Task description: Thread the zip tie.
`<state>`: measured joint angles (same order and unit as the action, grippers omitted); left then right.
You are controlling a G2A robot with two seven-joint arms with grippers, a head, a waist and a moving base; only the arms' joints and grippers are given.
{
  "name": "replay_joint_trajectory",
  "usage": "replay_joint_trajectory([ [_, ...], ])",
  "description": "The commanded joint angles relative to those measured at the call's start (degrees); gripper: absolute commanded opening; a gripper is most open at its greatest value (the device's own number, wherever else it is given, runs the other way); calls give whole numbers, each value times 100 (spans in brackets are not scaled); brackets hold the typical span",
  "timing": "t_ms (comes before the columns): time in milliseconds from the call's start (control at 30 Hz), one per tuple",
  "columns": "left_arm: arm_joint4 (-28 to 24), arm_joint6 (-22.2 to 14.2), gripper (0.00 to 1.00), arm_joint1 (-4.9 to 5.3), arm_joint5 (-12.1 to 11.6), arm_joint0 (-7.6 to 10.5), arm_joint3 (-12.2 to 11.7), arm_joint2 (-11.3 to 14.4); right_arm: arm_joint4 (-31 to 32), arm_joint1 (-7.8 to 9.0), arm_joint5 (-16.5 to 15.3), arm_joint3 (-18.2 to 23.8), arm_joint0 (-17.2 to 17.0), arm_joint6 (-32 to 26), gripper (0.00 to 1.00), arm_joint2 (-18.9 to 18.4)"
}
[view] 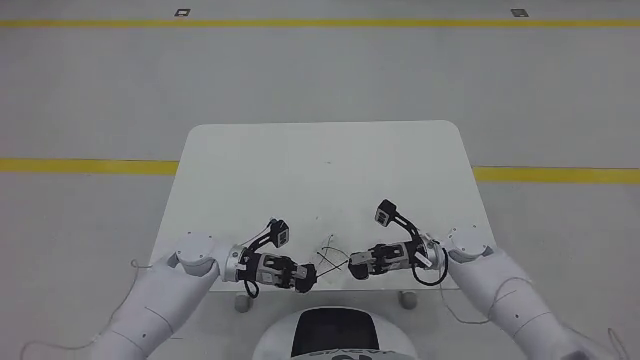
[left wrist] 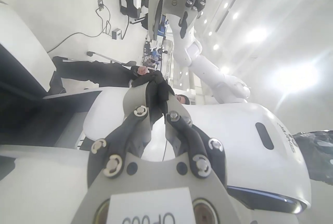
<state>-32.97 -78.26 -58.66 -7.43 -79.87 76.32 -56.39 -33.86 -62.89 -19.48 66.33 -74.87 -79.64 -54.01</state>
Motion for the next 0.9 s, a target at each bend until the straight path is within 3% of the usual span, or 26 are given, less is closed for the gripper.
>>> replay_joint_trajectory([
  [0, -51, -38, 0, 7, -11, 16, -16, 21, -4, -6, 0, -25, 17, 0, 27, 10],
  [433, -131, -117, 0, 47, -37, 98, -48, 204, 9, -55, 0, -67, 66, 0, 13, 59],
  [867, -211, -90, 0, 90, -76, 162, -85, 334, 36, -92, 0, -114, 117, 0, 11, 127],
])
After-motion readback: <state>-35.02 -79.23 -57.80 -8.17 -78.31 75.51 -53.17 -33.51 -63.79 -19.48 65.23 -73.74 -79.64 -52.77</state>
